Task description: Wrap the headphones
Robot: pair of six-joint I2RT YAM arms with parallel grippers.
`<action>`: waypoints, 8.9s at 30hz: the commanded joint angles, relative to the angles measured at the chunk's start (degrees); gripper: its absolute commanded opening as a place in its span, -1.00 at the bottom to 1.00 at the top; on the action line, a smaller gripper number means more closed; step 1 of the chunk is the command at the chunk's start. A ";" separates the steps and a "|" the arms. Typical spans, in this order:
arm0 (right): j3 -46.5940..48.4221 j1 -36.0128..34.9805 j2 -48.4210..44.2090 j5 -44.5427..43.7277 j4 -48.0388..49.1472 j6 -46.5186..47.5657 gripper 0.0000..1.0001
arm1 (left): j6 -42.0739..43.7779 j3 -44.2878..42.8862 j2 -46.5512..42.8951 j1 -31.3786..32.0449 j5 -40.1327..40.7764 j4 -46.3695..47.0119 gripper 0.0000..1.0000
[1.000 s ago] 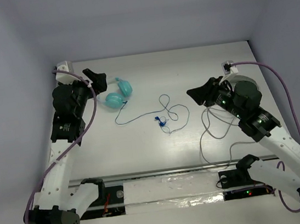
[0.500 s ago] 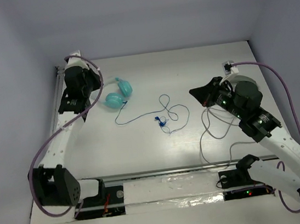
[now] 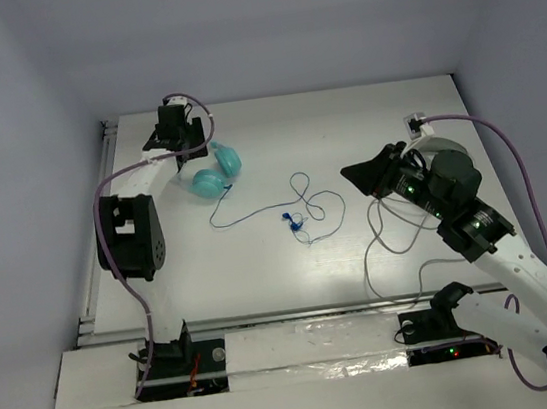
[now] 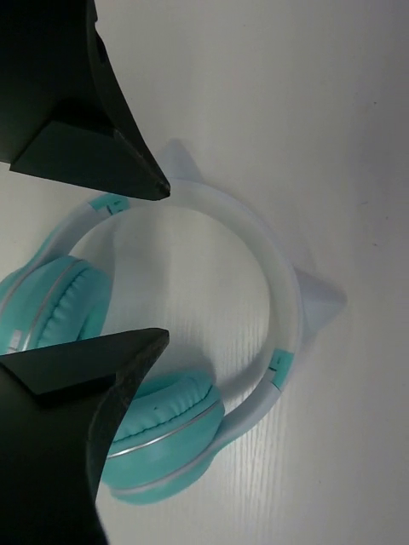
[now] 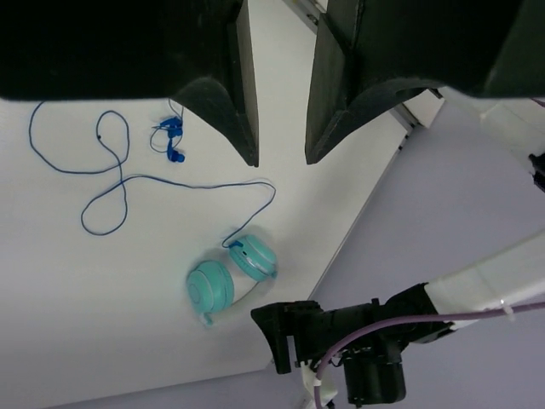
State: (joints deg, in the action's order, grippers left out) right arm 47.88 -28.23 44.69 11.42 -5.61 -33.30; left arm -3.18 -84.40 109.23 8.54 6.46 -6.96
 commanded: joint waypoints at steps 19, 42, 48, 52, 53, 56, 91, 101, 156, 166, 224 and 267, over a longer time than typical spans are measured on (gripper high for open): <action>-0.51 -0.51 1.28 0.80 2.44 0.34 -0.18 | 7.66 -15.27 16.97 -3.70 -2.68 -4.38 0.22; -1.30 -0.51 2.78 2.56 4.64 -0.10 -0.19 | 1.86 -4.36 12.41 -4.76 -1.89 -1.56 -0.31; -1.47 -0.51 2.77 2.29 4.38 -0.01 -0.20 | 1.51 -7.09 15.22 -4.76 -2.59 -2.97 -0.10; -1.73 -0.51 2.86 1.94 4.81 -0.27 -0.23 | 1.33 -7.44 16.71 -4.76 -3.56 -2.80 -0.10; -1.65 -0.51 3.12 1.94 4.99 -0.36 -0.25 | 1.33 -7.62 16.89 -4.76 -3.47 -2.79 -0.12; -1.47 -0.51 3.65 2.11 4.99 -0.45 -0.30 | 1.25 -7.80 17.59 -3.71 -3.12 -2.79 -0.16; 1.85 -0.51 20.86 13.44 17.47 6.13 -0.04 | -10.88 -8.86 -12.79 -1.33 -22.80 -11.32 -1.00; 8.02 -0.51 31.77 13.27 20.10 19.76 0.74 | -14.66 -6.65 -23.18 -1.33 -35.19 -11.15 -1.00; -12.37 -1.57 29.49 8.54 40.05 14.05 -0.29 | -25.20 -21.51 -33.91 -1.33 -41.88 -8.07 -1.00; -11.31 -1.57 32.32 4.48 38.30 14.84 -0.18 | -25.39 -24.31 -33.73 -1.33 -41.18 -8.94 -1.00; 30.33 -28.20 41.18 -31.02 -33.23 19.93 -1.00 | -28.65 19.43 -28.37 5.43 -3.30 15.13 -1.00; 37.64 -21.78 35.56 -49.57 -26.04 33.48 -1.00 | 0.72 14.70 -28.10 18.89 -46.53 -5.00 -1.00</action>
State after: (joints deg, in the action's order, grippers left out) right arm 86.13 -50.78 82.43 -38.52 -35.90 0.64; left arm 0.47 -68.29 84.58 27.64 -34.57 -16.88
